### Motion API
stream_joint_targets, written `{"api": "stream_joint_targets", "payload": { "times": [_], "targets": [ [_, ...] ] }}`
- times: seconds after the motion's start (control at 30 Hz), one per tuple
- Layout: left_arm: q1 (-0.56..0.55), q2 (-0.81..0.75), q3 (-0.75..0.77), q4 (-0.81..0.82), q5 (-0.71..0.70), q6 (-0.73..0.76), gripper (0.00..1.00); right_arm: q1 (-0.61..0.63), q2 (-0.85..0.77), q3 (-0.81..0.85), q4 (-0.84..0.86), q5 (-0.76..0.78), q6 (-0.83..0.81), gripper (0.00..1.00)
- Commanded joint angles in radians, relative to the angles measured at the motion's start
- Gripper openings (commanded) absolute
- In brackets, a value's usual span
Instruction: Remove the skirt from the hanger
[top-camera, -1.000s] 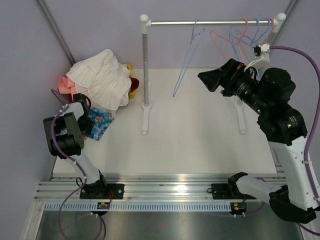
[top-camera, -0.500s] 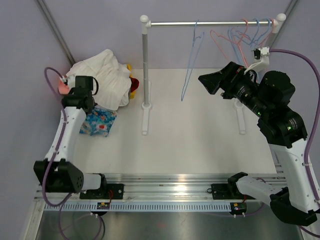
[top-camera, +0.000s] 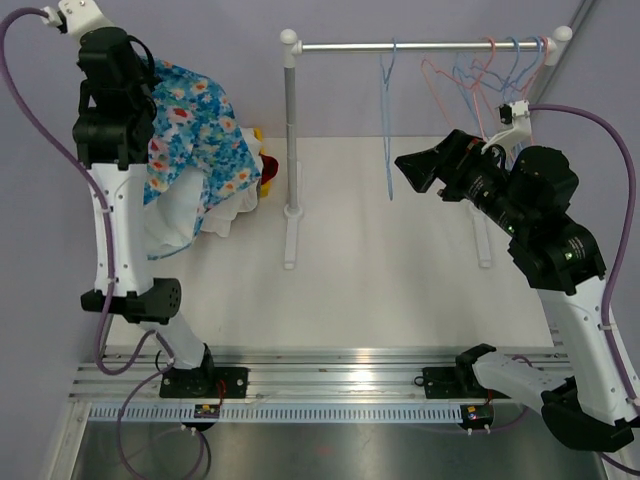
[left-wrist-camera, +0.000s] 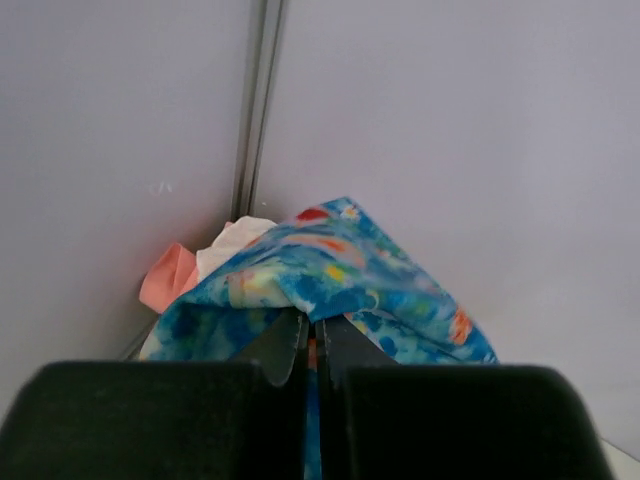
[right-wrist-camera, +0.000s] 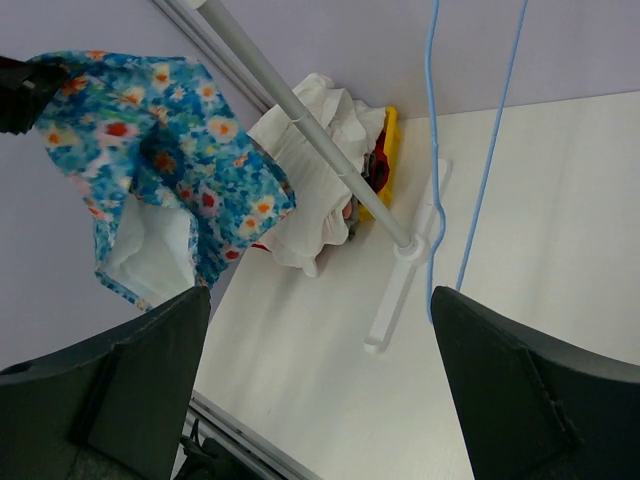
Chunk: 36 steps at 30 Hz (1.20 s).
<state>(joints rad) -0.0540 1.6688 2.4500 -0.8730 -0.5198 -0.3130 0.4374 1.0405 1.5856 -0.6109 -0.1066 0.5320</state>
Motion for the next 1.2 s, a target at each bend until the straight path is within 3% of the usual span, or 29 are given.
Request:
{"api": "stream_joint_targets", "payload": {
  "times": [0.0,0.13,0.23,0.33,0.4,0.43,0.47,0.57,0.7,0.87,0.97,1.17],
  "targets": [
    [-0.001,0.135,0.069,0.19,0.027,0.028,0.0,-0.003,-0.005,0.004,0.033,0.025,-0.044,0.99],
    [-0.001,0.259,0.043,0.559,0.008,0.086,0.0,-0.003,0.001,-0.021,0.025,0.004,-0.053,0.99],
    [0.026,0.417,0.153,0.629,0.012,0.048,0.0,-0.005,-0.007,-0.056,0.028,0.005,-0.059,0.99],
    [0.037,0.431,0.016,0.696,0.047,-0.004,0.01,-0.003,-0.002,-0.085,0.052,0.005,-0.058,0.99],
    [0.031,0.445,-0.054,0.703,0.061,-0.015,0.24,-0.003,0.009,-0.091,0.075,-0.005,-0.052,1.0],
    [0.031,0.454,-0.096,0.686,0.073,-0.018,0.72,-0.005,0.013,-0.09,0.079,-0.021,-0.049,0.99],
    [0.032,0.468,-0.098,0.659,0.089,-0.021,0.99,-0.005,0.018,-0.088,0.079,-0.028,-0.046,0.99],
    [0.054,0.523,-0.062,0.498,0.144,-0.07,0.99,-0.003,0.006,-0.09,0.077,-0.051,-0.027,0.99],
    [0.069,0.401,-0.189,0.437,0.173,-0.086,0.99,-0.003,-0.057,-0.105,0.06,-0.056,-0.012,1.0],
    [-0.013,0.042,-0.417,0.391,0.192,-0.046,0.99,-0.005,-0.132,-0.133,0.028,-0.076,-0.021,1.0],
    [-0.085,-0.162,-0.656,0.364,0.178,-0.008,0.99,-0.003,-0.187,-0.151,0.007,-0.108,-0.014,0.99],
    [-0.225,-0.572,-0.966,0.293,0.211,-0.04,0.99,-0.003,-0.315,-0.187,-0.03,-0.165,0.033,1.0]
  ]
}}
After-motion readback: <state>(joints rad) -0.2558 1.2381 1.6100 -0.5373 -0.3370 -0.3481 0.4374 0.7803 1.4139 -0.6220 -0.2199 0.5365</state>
